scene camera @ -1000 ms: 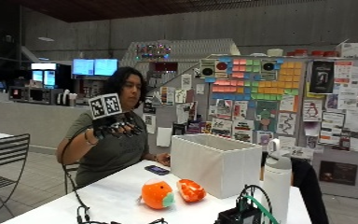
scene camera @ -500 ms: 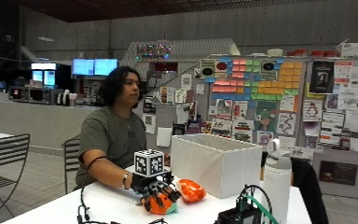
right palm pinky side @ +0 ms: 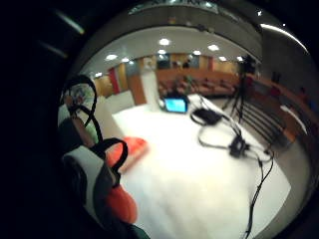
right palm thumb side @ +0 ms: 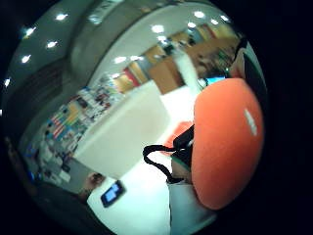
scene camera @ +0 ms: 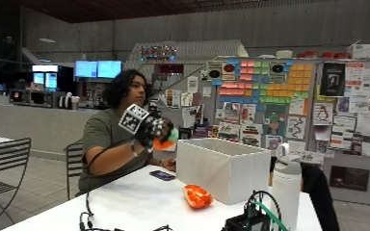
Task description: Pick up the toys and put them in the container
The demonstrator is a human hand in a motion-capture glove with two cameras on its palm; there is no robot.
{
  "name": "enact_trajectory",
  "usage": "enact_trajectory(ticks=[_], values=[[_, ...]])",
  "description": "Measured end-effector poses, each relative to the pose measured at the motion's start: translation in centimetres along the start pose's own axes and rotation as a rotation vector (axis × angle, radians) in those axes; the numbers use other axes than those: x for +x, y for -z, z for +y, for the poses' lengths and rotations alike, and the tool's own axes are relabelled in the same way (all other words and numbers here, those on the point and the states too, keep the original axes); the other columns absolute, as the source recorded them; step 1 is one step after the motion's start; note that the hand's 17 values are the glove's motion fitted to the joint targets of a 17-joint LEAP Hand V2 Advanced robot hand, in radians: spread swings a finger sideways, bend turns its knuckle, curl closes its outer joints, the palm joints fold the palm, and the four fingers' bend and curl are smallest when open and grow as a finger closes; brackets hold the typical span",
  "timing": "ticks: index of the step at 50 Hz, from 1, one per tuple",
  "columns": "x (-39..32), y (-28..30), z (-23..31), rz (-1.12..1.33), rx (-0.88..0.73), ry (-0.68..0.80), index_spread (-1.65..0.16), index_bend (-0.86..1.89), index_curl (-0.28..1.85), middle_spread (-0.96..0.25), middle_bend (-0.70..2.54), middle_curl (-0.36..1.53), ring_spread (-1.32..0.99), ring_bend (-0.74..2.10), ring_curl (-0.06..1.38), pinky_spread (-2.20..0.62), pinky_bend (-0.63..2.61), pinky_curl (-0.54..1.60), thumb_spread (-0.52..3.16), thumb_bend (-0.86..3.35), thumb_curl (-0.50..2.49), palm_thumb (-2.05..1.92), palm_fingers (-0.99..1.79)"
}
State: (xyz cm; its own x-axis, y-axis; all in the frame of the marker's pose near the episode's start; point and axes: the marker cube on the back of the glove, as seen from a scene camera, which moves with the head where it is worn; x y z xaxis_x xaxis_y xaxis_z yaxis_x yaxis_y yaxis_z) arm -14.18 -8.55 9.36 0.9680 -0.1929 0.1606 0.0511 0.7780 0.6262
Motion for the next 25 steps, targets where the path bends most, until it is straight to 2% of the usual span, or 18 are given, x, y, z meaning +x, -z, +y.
enact_trajectory(ticks=[5, 7, 9, 13, 19, 25], values=[[-12.1, 3.3, -4.0, -0.207, 0.086, 0.37, -0.45, 0.32, 0.36, -0.4, 0.9, 0.54, -0.31, 1.34, 0.53, -0.38, 1.11, 0.46, 0.93, 0.16, 0.57, 0.49, 1.21], [-15.7, 3.8, -5.5, -0.265, 0.09, 0.423, -0.45, 0.34, 0.38, -0.4, 0.93, 0.56, -0.31, 1.36, 0.54, -0.39, 1.12, 0.47, 0.92, 0.15, 0.59, 0.49, 1.2], [-19.2, 3.7, -7.3, -0.279, 0.091, 0.391, -0.45, 0.36, 0.4, -0.4, 0.95, 0.57, -0.31, 1.37, 0.54, -0.39, 1.13, 0.48, 0.91, 0.14, 0.6, 0.49, 1.18], [-23.9, 0.8, -11.0, -0.117, 0.095, 0.352, -0.45, 0.38, 0.43, -0.4, 0.97, 0.6, -0.32, 1.38, 0.55, -0.39, 1.14, 0.49, 0.9, 0.13, 0.63, 0.49, 1.14], [-27.9, -5.6, -15.0, -0.124, -0.039, 0.373, -0.45, 0.42, 0.49, -0.4, 0.97, 0.63, -0.31, 1.36, 0.55, -0.4, 1.15, 0.5, 0.87, 0.11, 0.68, 0.48, 1.1], [-29.5, -10.2, -17.6, -0.332, -0.202, 0.151, -0.46, 0.4, 0.53, -0.4, 0.94, 0.65, -0.32, 1.35, 0.55, -0.4, 1.15, 0.5, 0.86, 0.1, 0.72, 0.48, 1.06]])
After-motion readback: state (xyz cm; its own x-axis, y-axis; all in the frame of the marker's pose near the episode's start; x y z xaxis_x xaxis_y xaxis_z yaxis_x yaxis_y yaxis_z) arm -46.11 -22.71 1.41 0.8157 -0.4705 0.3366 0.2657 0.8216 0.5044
